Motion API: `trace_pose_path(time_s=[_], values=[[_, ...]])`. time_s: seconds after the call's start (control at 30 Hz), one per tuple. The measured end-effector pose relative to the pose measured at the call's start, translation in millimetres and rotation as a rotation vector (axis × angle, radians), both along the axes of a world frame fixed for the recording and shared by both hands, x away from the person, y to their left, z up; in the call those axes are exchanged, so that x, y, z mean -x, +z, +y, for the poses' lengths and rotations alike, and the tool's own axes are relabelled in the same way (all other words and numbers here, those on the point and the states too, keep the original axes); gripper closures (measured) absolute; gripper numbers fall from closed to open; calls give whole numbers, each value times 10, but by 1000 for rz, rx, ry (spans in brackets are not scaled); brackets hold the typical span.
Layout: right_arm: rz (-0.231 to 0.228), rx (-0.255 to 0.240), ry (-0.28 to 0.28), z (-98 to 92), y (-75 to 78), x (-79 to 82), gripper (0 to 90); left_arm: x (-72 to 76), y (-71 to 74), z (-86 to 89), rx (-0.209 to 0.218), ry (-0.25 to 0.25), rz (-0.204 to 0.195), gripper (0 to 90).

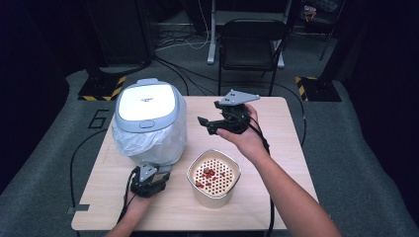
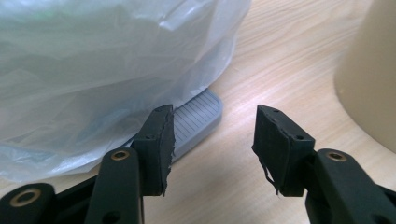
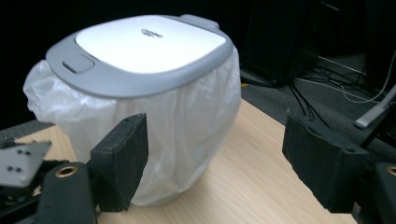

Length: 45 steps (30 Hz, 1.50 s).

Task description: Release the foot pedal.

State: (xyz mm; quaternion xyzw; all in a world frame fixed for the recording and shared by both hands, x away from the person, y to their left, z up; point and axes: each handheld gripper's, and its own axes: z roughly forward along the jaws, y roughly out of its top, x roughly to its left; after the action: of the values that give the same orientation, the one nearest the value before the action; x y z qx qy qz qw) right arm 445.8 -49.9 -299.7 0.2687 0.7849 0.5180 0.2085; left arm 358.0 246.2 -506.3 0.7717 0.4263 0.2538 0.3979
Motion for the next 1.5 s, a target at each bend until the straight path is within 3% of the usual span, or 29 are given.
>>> trace_pose_path(time_s=[0.07,0.27,0.5,0.73,0.87,0.97,1.2,1.27,1.37,1.5], values=[[-2,4,-7,-71,-25,21,229,19,27,-1,8,-23,23,469],[5,-7,-21,-252,-105,78,242,79,130,56,19,-61,44,462],[25,-12,-37,-453,-200,176,249,164,210,250,24,-54,49,463],[24,-22,-113,-687,-314,273,264,225,206,475,33,-25,58,460],[30,14,-156,-805,-444,320,266,248,176,597,56,10,50,456],[46,11,-187,-889,-547,355,266,250,147,665,71,12,69,467],[62,8,-287,-1123,-837,432,273,199,89,803,85,56,80,465],[72,7,-319,-1197,-934,454,273,181,72,833,78,66,72,466],[79,-3,-350,-1266,-1060,486,273,159,61,879,65,72,90,465],[78,25,-390,-1318,-1222,549,273,143,45,934,80,94,97,460]])
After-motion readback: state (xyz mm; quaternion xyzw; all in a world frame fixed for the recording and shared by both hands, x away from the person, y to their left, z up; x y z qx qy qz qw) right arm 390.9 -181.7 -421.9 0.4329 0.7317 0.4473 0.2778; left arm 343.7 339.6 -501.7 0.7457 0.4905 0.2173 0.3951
